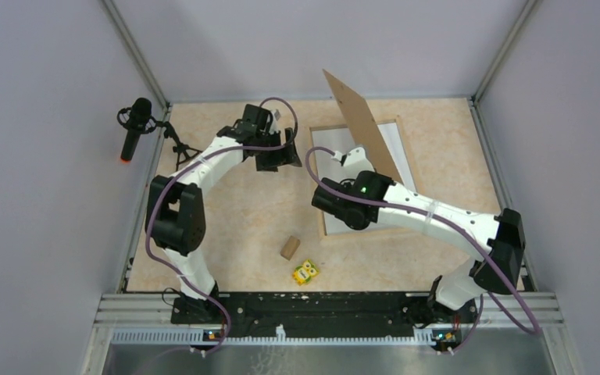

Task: Put the photo into the frame
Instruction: Turn over the photo frame item on the photo frame.

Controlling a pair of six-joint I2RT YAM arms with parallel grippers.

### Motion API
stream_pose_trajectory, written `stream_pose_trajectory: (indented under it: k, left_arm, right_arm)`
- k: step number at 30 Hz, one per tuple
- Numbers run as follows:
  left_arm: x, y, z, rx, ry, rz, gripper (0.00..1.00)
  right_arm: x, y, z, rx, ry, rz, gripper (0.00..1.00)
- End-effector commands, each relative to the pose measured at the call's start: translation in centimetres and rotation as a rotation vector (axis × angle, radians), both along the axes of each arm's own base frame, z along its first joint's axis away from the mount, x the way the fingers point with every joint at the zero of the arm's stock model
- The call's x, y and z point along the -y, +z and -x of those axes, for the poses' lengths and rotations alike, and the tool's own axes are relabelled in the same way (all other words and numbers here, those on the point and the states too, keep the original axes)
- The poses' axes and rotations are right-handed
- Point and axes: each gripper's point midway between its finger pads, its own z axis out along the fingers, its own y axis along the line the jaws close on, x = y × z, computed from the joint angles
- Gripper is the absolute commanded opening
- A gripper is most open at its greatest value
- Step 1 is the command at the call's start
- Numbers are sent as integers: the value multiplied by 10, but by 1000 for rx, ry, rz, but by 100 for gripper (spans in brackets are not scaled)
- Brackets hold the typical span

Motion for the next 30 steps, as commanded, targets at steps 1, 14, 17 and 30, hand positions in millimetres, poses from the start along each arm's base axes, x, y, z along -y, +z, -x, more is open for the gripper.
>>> stream_pose_trajectory:
  k: [1,14,17,30]
  left_arm:
    - [3,16,4,64,-55,36,88]
    - [49,80,37,-27,-159,573,86]
    - [47,93,41,-59,-134,710,88]
    - [35,59,41,-97,-103,756,97]
  right_arm:
    - [8,8,15,-38,-42,-73,0]
    - [-4,3,19,-106,-23,-94,5]
    - [-12,-11,16,-123,-40,-73,9]
    - [-55,-76,8,-209,-45,-103,25]
